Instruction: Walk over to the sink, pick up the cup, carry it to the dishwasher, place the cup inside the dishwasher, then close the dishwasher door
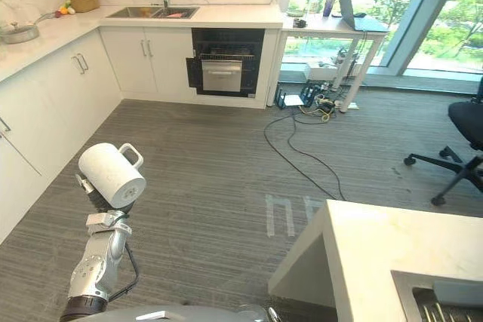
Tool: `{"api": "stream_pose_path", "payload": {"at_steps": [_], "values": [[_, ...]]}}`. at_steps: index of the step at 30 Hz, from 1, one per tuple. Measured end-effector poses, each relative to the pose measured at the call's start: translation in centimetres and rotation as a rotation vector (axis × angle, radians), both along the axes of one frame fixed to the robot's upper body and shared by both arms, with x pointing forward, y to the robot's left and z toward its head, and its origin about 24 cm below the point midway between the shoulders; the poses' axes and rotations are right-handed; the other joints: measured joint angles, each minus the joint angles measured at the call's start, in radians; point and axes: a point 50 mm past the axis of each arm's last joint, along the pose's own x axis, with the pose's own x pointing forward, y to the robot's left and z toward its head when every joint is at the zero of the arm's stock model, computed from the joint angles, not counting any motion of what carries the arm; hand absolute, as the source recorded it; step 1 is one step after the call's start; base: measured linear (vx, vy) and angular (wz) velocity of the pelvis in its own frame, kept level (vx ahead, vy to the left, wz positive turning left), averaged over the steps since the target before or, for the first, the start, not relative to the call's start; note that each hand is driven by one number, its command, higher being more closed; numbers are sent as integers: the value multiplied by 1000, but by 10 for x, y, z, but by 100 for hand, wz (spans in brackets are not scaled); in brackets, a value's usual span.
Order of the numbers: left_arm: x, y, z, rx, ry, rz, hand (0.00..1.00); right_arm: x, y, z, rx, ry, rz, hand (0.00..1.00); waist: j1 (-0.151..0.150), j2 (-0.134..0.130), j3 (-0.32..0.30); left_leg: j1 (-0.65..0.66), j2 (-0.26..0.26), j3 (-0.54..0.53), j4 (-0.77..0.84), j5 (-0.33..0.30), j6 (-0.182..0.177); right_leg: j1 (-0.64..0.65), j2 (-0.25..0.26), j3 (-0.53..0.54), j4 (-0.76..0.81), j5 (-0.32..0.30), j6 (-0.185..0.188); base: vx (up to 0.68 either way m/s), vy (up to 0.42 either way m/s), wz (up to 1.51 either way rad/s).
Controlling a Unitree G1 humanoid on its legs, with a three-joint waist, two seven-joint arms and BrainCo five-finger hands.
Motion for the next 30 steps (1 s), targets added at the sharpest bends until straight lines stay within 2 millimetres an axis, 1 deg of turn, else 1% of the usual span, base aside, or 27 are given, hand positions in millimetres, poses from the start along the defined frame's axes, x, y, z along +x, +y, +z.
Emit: {"api": "stream_pose_path", "payload": {"at_steps": [1,2,3,4,5,6,7,9,14,15,16,17,18,19,20,21,22,23,30], "values": [[1,2,-3,-22,14,20,100,-1,3,0,-3,-14,38,0,-5,-21,-7,-14,-8,5,1,-33,-53,0,-16,6,-48,11,-12,-28,103,-23],[3,3,-11,-43,45,37,100,-4,6,-1,-5,-6,64,0,11,-43,-6,-20,-12,0,42,-14,29,0,-37,0,-78,32,-19,9,102,-46],[1,3,-17,-59,70,50,100,0,5,-1,-15,-19,89,0,23,-38,-5,-11,6,-28,59,-3,42,3,-27,4,-90,45,-21,77,85,-62],[-1,5,-28,-74,107,71,100,1,2,0,-33,-30,108,0,19,-21,-9,13,24,-31,15,15,52,22,-6,6,-116,68,-7,50,52,-39],[-3,6,-33,-75,130,72,100,1,5,-1,-27,-42,113,0,7,-21,-7,14,22,-37,0,17,49,32,-3,5,-140,73,-17,28,45,-15],[-4,7,-34,-78,131,72,100,1,7,-1,-22,-49,115,0,7,-30,-7,13,22,-38,0,17,48,32,-2,6,-150,74,-17,-3,88,-1],[-4,7,-34,-84,131,75,100,4,12,-2,-12,-56,117,0,9,-50,-5,10,22,-36,0,17,48,32,1,4,-163,77,-11,1,56,-4],[-7,10,-36,-86,132,82,100,3,15,-2,-4,-55,114,0,9,-60,-6,7,23,-36,0,17,47,32,2,3,-166,82,-3,-21,63,1],[-13,10,-39,-95,135,74,100,5,15,-2,1,-48,137,0,15,-50,0,11,23,-35,0,19,45,30,3,3,-147,84,0,-53,32,7],[-17,8,-42,-100,148,71,100,6,13,-1,-3,-47,142,0,19,-44,4,11,22,-36,0,20,40,24,3,3,-137,84,2,-92,10,6],[-18,8,-43,-101,152,73,100,6,12,-1,-5,-46,146,0,21,-43,3,9,19,-37,0,15,23,19,2,4,-131,84,3,-94,41,7],[-21,8,-46,-102,153,80,100,2,14,-2,1,-31,150,0,20,-93,-17,9,-4,-41,10,-27,-39,-6,-41,14,-134,85,4,-5,55,-4],[-21,8,-46,-104,150,83,100,1,16,-3,3,-21,158,0,29,-97,-19,-3,-13,-42,39,-22,6,-17,-59,9,-134,89,9,100,8,-30],[-22,5,-47,-116,149,84,100,2,11,-2,-19,-19,184,0,46,-60,-11,3,35,-58,101,-43,2,-17,-32,8,-149,93,7,162,-37,-29],[-22,4,-49,-116,156,82,100,7,4,0,-35,-31,193,0,33,-33,-13,18,43,-40,55,-33,9,0,-22,12,-181,114,13,122,-50,-19],[-23,4,-50,-116,158,83,100,7,5,0,-31,-31,192,0,27,-31,-12,26,41,-38,30,-30,4,1,-21,8,-192,112,6,0,0,0],[-22,6,-49,-113,150,89,100,8,7,0,-22,-39,191,0,25,-35,-11,36,37,-39,-1,-21,-9,-2,-18,6,-194,114,0,-27,24,-5],[-16,19,-52,-56,154,80,100,1,18,-4,32,-15,285,0,27,-65,-16,114,69,-61,-1,-28,-55,84,19,-24,-241,188,24,-21,17,-7],[-15,19,-52,-33,158,72,100,1,18,-4,32,-16,280,0,30,-65,-15,114,66,-65,0,-25,-50,84,20,-23,-241,191,26,0,0,0]]}}
